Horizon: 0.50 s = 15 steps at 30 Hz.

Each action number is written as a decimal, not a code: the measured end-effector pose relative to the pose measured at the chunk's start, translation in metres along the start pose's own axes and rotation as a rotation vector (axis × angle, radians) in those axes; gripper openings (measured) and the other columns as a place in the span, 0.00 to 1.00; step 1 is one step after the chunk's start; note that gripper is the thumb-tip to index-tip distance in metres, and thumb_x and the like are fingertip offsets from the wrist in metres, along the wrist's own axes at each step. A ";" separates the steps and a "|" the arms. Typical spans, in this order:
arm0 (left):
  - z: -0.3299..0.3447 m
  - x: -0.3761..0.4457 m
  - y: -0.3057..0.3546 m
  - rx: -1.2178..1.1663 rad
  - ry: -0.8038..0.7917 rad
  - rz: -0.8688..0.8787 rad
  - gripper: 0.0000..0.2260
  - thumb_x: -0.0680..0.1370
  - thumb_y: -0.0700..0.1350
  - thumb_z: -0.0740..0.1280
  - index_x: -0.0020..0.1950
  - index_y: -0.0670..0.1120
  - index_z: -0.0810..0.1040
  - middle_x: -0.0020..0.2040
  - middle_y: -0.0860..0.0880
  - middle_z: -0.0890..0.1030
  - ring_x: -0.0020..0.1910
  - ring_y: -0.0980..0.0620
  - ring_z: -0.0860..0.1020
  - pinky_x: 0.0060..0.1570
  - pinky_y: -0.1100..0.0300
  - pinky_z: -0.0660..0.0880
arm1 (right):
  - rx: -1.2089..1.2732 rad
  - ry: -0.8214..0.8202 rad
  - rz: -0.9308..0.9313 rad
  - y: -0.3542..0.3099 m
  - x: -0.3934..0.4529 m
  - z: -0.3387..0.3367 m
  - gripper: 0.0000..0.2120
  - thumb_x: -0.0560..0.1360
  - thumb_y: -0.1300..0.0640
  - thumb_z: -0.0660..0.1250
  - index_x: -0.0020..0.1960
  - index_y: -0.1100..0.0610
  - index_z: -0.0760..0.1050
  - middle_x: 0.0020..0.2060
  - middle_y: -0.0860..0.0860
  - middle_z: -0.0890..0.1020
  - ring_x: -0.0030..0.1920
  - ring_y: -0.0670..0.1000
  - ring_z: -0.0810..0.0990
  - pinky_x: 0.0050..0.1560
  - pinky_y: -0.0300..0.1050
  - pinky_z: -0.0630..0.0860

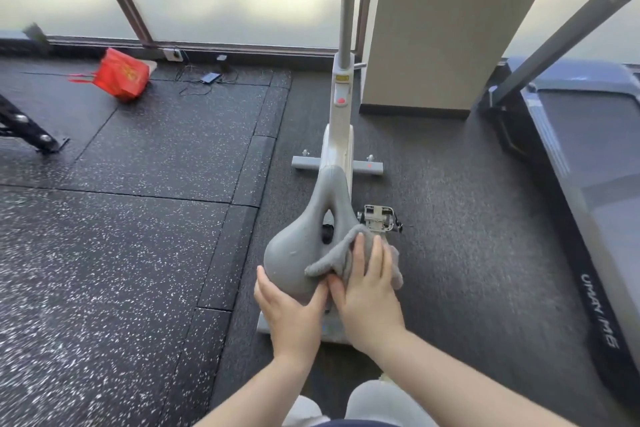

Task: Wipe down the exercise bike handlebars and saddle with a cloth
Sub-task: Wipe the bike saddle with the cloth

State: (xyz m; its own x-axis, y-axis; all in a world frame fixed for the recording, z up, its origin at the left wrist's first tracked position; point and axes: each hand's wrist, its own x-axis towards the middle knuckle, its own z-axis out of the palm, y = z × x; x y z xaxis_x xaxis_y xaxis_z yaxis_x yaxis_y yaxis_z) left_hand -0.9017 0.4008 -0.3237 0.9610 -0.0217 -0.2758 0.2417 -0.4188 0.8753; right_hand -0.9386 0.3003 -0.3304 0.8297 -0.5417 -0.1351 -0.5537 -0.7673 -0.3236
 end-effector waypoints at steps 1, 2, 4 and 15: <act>0.000 0.001 -0.002 -0.019 -0.009 -0.017 0.51 0.67 0.49 0.78 0.78 0.43 0.48 0.75 0.42 0.54 0.75 0.47 0.57 0.73 0.53 0.57 | 0.017 0.051 -0.037 0.004 0.006 -0.007 0.37 0.79 0.38 0.46 0.77 0.63 0.53 0.74 0.66 0.58 0.74 0.65 0.54 0.68 0.60 0.65; 0.000 0.001 -0.002 -0.034 -0.008 -0.030 0.50 0.67 0.49 0.78 0.78 0.44 0.48 0.75 0.43 0.55 0.74 0.47 0.57 0.73 0.53 0.57 | 0.083 0.055 -0.058 0.008 0.012 -0.013 0.36 0.78 0.38 0.49 0.78 0.59 0.49 0.76 0.61 0.54 0.75 0.60 0.51 0.69 0.57 0.63; 0.001 0.001 -0.003 -0.058 -0.001 -0.048 0.50 0.67 0.48 0.78 0.78 0.44 0.48 0.75 0.44 0.55 0.75 0.47 0.57 0.74 0.53 0.56 | 0.357 0.021 -0.027 0.011 0.013 -0.012 0.33 0.77 0.39 0.51 0.78 0.50 0.49 0.77 0.52 0.53 0.76 0.53 0.48 0.73 0.51 0.55; 0.027 -0.010 0.000 -0.389 -0.019 -0.539 0.38 0.75 0.51 0.71 0.75 0.40 0.53 0.68 0.44 0.71 0.65 0.45 0.72 0.67 0.50 0.68 | 0.931 0.139 0.619 -0.005 0.034 -0.011 0.15 0.80 0.52 0.56 0.64 0.55 0.72 0.62 0.55 0.76 0.63 0.59 0.73 0.58 0.48 0.67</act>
State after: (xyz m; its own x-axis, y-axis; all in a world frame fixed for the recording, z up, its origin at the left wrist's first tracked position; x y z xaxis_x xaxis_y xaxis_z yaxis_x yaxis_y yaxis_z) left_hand -0.9146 0.3768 -0.3321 0.6904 0.0818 -0.7188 0.7220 -0.0170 0.6916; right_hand -0.9081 0.2818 -0.3227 0.3835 -0.8185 -0.4277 -0.5498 0.1698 -0.8178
